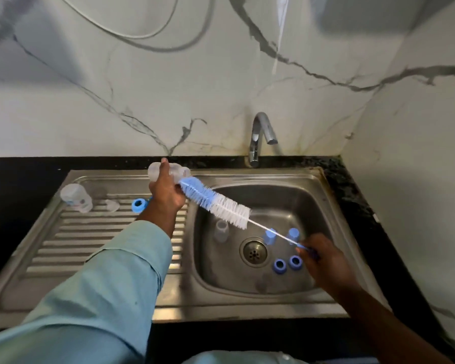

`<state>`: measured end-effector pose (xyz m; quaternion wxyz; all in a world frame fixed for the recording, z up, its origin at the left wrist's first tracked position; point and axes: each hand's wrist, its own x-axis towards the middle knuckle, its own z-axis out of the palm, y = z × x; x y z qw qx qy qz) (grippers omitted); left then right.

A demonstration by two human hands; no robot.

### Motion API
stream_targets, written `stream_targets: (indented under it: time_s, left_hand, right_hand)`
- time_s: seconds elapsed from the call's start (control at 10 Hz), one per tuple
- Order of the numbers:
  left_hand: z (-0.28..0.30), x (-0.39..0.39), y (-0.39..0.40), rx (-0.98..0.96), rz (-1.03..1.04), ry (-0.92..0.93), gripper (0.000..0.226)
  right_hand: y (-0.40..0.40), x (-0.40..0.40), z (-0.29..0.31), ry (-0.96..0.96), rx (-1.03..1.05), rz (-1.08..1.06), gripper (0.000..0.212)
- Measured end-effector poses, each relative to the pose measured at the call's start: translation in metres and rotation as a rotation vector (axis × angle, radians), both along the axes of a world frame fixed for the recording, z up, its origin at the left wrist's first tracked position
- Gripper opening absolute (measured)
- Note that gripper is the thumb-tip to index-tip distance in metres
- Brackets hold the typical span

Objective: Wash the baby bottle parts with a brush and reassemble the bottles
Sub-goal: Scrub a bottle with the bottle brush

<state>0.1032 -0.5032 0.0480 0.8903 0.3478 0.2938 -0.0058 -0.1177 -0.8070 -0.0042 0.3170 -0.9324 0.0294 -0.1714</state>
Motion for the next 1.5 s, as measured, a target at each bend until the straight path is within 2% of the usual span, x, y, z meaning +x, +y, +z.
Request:
stream_targets:
  time_s: [0.1, 0.2, 0.3, 0.4, 0.5, 0.6, 0.7, 0.8, 0.9, 1.0, 1.1, 1.2, 1.3, 1.4, 1.5]
  left_hand:
    - [0.004, 0.010, 0.006, -0.002, 0.066, -0.045, 0.040]
    - [0.003, 0.015, 0.012, 0.021, 0.078, -0.068, 0.045]
    - [0.002, 0.015, 0.010, -0.004, -0.006, -0.129, 0.027]
    - [0.004, 0.012, -0.001, 0.010, -0.026, -0.145, 0.032]
    - [0.006, 0.001, -0.017, 0.019, -0.081, -0.141, 0.051]
    - [0.008, -0.012, -0.038, -0.054, -0.161, -0.123, 0.055]
    - [0.009, -0.020, -0.050, -0.123, -0.179, -0.139, 0.081]
    - [0.011, -0.025, -0.048, -0.092, -0.152, -0.159, 0.076]
    - [0.007, -0.028, -0.043, 0.065, -0.133, -0.042, 0.073]
    - [0.000, -0.035, -0.045, 0.151, -0.123, 0.064, 0.074]
    - [-0.003, -0.043, -0.043, 0.036, -0.156, 0.034, 0.076]
    - [-0.001, -0.055, -0.042, -0.100, -0.215, -0.022, 0.061]
    - [0.003, -0.061, -0.043, -0.111, -0.239, -0.067, 0.066]
    - [-0.001, -0.059, -0.050, 0.030, -0.077, 0.015, 0.072]
    - [-0.008, -0.060, -0.056, 0.016, 0.001, 0.085, 0.067]
  right_hand:
    - [-0.001, 0.013, 0.008, -0.026, 0.000, -0.020, 0.017]
    - [-0.002, 0.024, 0.013, -0.075, -0.038, -0.029, 0.017]
    - [-0.005, 0.031, 0.018, -0.150, -0.242, 0.056, 0.011]
    - [-0.011, 0.038, 0.022, -0.158, -0.246, 0.093, 0.023]
    - [-0.014, 0.047, 0.029, -0.094, -0.160, 0.122, 0.004]
    - [-0.013, 0.057, 0.043, 0.188, 0.175, 0.268, 0.017]
    - [-0.006, 0.057, 0.052, 0.608, 0.736, 0.324, 0.021]
    - [-0.006, 0.055, 0.050, 0.424, 0.504, 0.287, 0.024]
    - [-0.018, 0.059, 0.051, -0.143, -0.423, 0.327, 0.010]
    - [-0.024, 0.066, 0.063, -0.295, -0.652, 0.281, 0.004]
    - [-0.019, 0.071, 0.076, 0.043, -0.186, 0.246, 0.011]
    - [-0.018, 0.070, 0.083, 0.738, 0.676, 0.340, 0.013]
    - [-0.020, 0.065, 0.074, 0.555, 0.194, 0.432, 0.011]
    - [-0.023, 0.063, 0.073, -0.122, -0.743, 0.316, 0.031]
    - [-0.017, 0.063, 0.075, -0.203, -0.751, 0.357, 0.030]
